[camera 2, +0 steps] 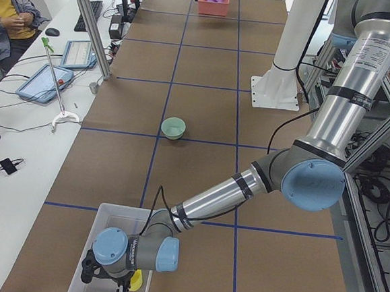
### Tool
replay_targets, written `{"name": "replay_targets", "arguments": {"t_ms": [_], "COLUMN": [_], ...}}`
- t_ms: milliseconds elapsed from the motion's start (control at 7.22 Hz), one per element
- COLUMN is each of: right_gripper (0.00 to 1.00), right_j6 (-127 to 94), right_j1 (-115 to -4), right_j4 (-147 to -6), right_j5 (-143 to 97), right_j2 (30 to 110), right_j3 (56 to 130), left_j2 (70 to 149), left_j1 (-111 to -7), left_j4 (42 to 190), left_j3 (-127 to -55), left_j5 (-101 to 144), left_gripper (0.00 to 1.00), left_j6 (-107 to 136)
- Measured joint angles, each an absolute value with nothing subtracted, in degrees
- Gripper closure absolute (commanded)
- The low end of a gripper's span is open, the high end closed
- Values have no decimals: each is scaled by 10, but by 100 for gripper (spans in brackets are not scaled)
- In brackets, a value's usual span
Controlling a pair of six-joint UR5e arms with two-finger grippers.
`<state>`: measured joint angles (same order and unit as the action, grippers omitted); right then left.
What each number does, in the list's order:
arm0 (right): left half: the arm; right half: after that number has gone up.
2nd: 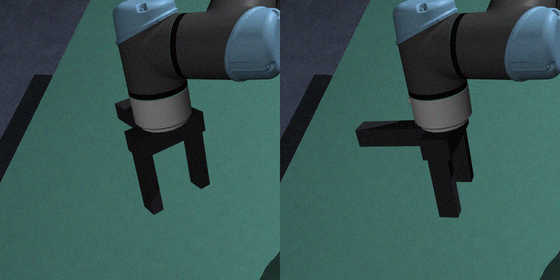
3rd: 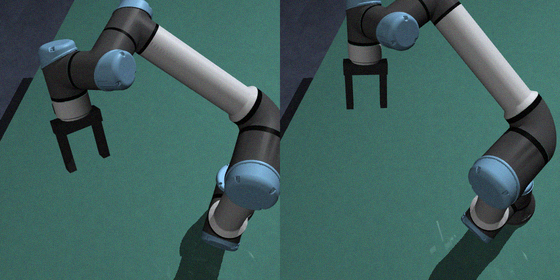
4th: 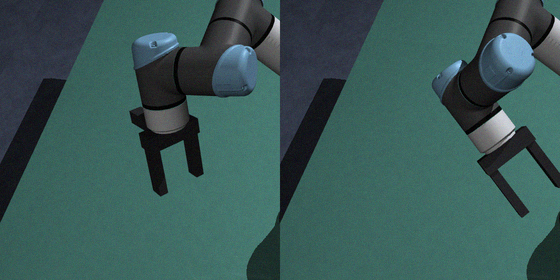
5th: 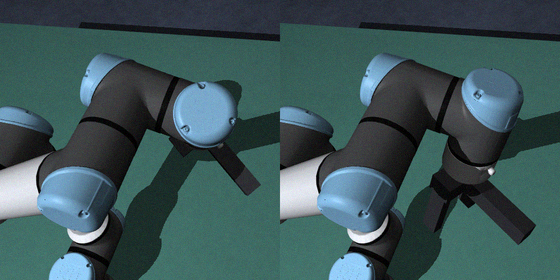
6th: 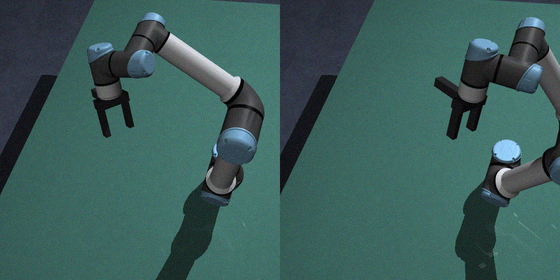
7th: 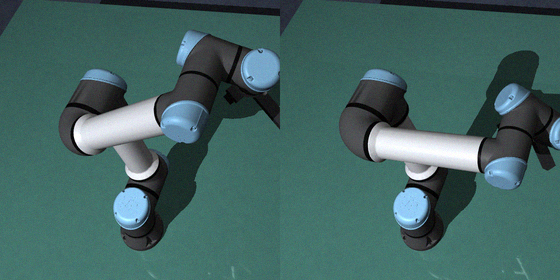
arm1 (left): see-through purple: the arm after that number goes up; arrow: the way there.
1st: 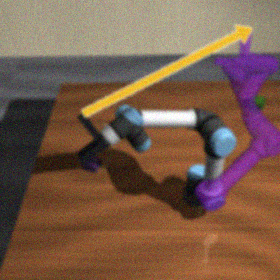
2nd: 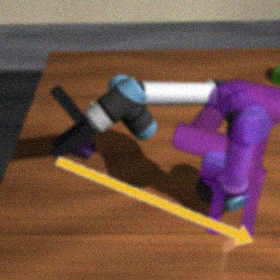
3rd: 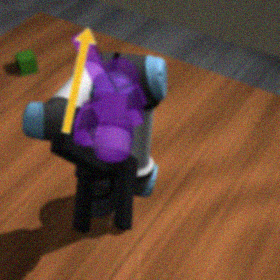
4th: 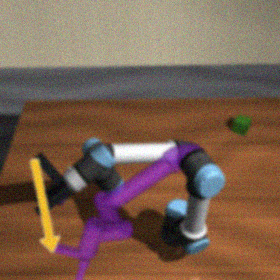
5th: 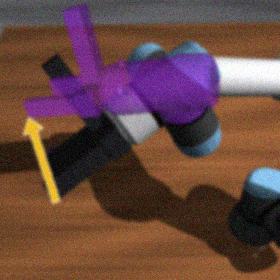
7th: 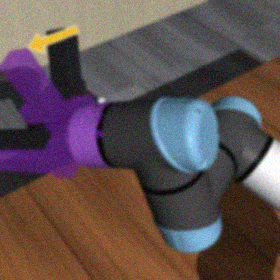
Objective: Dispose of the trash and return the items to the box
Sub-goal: 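Withdraw the left gripper from the clear box back over the table, then reach the left gripper to the pale green bowl and grip its rim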
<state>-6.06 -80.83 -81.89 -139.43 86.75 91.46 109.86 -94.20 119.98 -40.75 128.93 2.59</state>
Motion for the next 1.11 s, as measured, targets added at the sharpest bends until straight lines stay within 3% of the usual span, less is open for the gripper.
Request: {"name": "replay_targets", "arguments": {"t_ms": [554, 1108], "right_gripper": [0, 0], "right_j6": [-108, -183], "right_j1": [-796, -766], "right_j4": [-778, -731], "right_j5": [-1396, -1387], "right_j2": [870, 867], "right_j3": [915, 926], "left_j2": [1099, 1052], "left_j1": [-939, -698], "left_j4": [942, 925], "left_j3": [-715, -973], "left_j5": [1300, 1308], "left_gripper": [28, 29], "left_j6": [84, 418]}}
